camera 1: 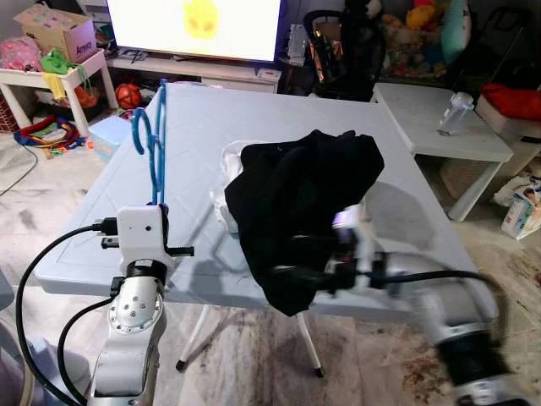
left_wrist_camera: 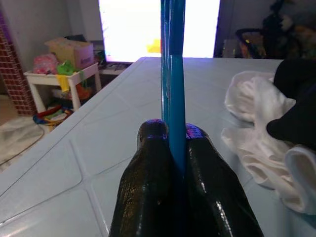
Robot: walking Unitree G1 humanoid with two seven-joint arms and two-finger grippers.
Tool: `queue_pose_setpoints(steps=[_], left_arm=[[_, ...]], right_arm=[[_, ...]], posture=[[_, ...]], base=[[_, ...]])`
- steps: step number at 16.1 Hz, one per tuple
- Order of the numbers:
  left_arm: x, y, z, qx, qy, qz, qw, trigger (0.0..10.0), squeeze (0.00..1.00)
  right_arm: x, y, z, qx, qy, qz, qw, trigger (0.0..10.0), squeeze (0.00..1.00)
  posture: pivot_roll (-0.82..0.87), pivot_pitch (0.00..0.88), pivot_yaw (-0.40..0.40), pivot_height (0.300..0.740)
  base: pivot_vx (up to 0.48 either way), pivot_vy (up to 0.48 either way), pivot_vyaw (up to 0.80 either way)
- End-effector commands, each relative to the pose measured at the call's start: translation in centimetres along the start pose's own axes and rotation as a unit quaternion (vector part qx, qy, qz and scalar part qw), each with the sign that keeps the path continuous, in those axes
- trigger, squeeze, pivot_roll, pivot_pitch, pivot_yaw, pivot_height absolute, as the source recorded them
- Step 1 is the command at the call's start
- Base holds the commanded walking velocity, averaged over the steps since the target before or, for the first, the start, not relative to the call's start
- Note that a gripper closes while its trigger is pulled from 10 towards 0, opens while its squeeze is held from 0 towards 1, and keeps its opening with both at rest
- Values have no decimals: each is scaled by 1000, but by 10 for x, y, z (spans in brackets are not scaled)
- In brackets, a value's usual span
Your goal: Hang hanger
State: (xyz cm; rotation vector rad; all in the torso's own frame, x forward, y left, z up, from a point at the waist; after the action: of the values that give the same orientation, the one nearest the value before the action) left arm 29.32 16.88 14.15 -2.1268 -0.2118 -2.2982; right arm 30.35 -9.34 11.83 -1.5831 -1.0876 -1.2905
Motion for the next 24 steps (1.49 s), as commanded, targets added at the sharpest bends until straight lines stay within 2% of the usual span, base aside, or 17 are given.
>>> queue_pose_setpoints(steps=[1, 2, 3, 4, 6, 8, 10, 12, 13, 15, 17, 20, 21, 22, 23, 24], left_arm=[[8, 4, 0, -10, 13, -1, 1000, 10000, 0], [14, 1, -1, -2, 26, 1, 1000, 10000, 0], [14, -4, -3, 10, 25, 2, 1000, 10000, 0], [13, -4, -5, 11, 23, 2, 1000, 10000, 0], [14, -5, -9, 16, 22, 2, 1000, 10000, 0], [16, -6, -12, 23, 24, 0, 999, 10000, 0], [16, -8, -15, 27, 23, 2, 999, 10000, 0], [16, -9, -16, 31, 21, 2, 999, 10000, 0], [15, -9, -16, 33, 20, 2, 999, 10000, 0], [15, -8, -17, 33, 19, 1, 999, 10000, 0], [16, -7, -17, 30, 20, 4, 999, 10000, 0], [16, -13, -18, 39, 18, 10, 999, 10000, 0], [17, -11, -18, 33, 23, 16, 999, 10000, 0], [18, -11, -17, 31, 24, 16, 999, 10000, 0], [18, -12, -16, 33, 25, 15, 999, 10000, 0], [18, -12, -15, 34, 25, 14, 999, 10000, 0]], right_arm=[[1, 3, -3, -11, -12, -4, 1000, 10000, 1000], [-4, -1, 6, 0, -20, -4, 1000, 10000, 1000], [-14, 1, 22, -5, -37, 10, 999, 10000, 1000], [-17, 3, 26, -17, -46, 10, 999, 10000, 1000], [-17, 20, 38, -78, -65, -12, 995, 10000, 1000], [-13, 32, 43, -111, -87, -17, 990, 10000, 1000], [-11, 50, 50, -181, -129, -32, 974, 10000, 1000], [-4, 60, 59, -224, -143, -41, 963, 10000, 1000], [7, 66, 67, -265, -145, -53, 952, 10000, 1000], [26, 73, 77, -315, -118, -57, 940, 10000, 1000], [44, 79, 81, -369, -101, -69, 921, 10000, 1000], [62, 85, 83, -436, -61, -19, 898, 10000, 1000], [78, 86, 87, -447, -18, 8, 894, 10000, 945], [81, 85, 88, -445, -10, 9, 895, 10000, 945], [89, 85, 89, -437, 5, -16, 900, 10000, 0], [91, 86, 87, -436, 13, -29, 899, 10000, 0]], posture=[[179, 0, -88, 740], [197, 0, -92, 740], [203, 0, -96, 740], [210, 0, -101, 740], [223, 0, -112, 740], [240, 0, -126, 740], [249, 0, -136, 740], [253, 0, -142, 740], [254, 0, -148, 740], [262, 0, -154, 740], [281, 0, -162, 740], [302, 0, -164, 740], [306, 0, -169, 740], [306, 0, -169, 740], [294, 0, -164, 740], [287, 0, -162, 740]], base=[[0, 0, 0], [0, 0, 0], [0, 0, 0], [0, 0, 0], [0, 0, 0], [0, 0, 0], [0, 0, 0], [0, 0, 0], [0, 0, 0], [0, 0, 0], [0, 0, 0], [0, 0, 0], [0, 0, 0], [0, 0, 0], [0, 0, 0], [0, 0, 0]])
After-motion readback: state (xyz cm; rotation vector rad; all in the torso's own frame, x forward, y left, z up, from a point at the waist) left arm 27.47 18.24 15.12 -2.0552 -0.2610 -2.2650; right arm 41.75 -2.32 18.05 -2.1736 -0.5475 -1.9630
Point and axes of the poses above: a point about 5 cm out from each wrist's last joint towards the gripper, its own z axis pointing out of the wrist towards the gripper, its own x axis along the axis of the wrist's last joint, y = z × x, the point moved 2 cm from there along z, pointing out of the wrist towards the gripper, and after that the axes turned 11 degrees about -z, right-handed, at the moved point
